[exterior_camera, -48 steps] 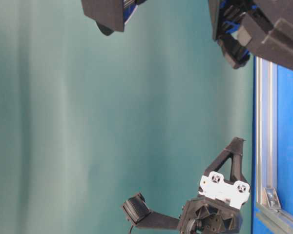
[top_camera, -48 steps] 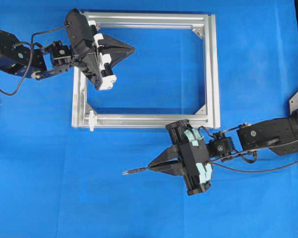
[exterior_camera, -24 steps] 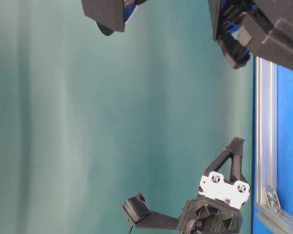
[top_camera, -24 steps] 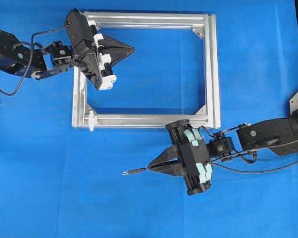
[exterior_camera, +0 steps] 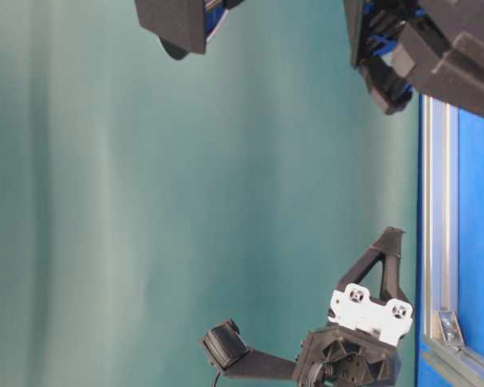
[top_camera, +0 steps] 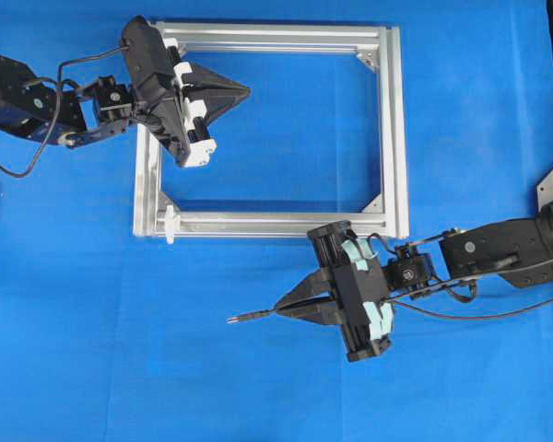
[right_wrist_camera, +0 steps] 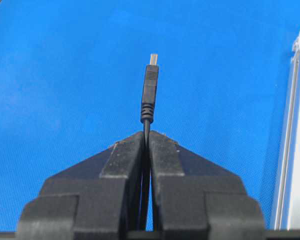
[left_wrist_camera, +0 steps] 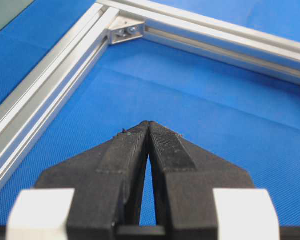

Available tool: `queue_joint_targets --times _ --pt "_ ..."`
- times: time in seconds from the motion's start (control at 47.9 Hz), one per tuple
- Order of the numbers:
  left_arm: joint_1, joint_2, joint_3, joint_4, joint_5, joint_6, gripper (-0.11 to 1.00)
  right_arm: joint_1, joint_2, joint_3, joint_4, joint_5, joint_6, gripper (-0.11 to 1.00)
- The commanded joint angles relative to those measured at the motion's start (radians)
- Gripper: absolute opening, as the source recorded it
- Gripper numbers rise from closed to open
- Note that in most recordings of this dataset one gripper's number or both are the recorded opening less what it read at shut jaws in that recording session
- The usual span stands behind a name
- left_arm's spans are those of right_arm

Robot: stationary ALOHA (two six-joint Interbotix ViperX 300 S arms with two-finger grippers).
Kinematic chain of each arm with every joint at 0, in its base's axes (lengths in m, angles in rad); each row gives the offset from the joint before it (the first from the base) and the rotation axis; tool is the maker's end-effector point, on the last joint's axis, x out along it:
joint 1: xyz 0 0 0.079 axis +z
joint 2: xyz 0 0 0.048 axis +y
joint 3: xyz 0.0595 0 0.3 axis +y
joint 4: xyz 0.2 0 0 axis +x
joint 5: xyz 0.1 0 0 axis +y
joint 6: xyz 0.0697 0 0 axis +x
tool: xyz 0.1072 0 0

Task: Insert the wire through the string loop located on the left side.
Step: 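Close the right gripper on the cable just behind the USB plug, then carry the USB plug leftward to the white zip-tie loop on the frame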

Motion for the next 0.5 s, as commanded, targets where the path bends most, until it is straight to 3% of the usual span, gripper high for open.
queue_joint_targets --times 0.0,0.251,0.48 --pt "-0.002 -0.031 -0.009 0.003 -0.006 0.0 0.0 -0.005 -0.025 -0.009 0.002 -0.003 0.002 0.01" --pt "-0.002 -0.031 -0.009 0.003 -0.005 0.0 0.0 -0.051 -0.031 0.002 0.002 -0.003 -0.002 0.01" --pt "-0.002 -0.031 -0.008 0.003 -0.006 0.0 0.0 -0.146 -0.044 0.023 0.002 -0.003 -0.002 0.01"
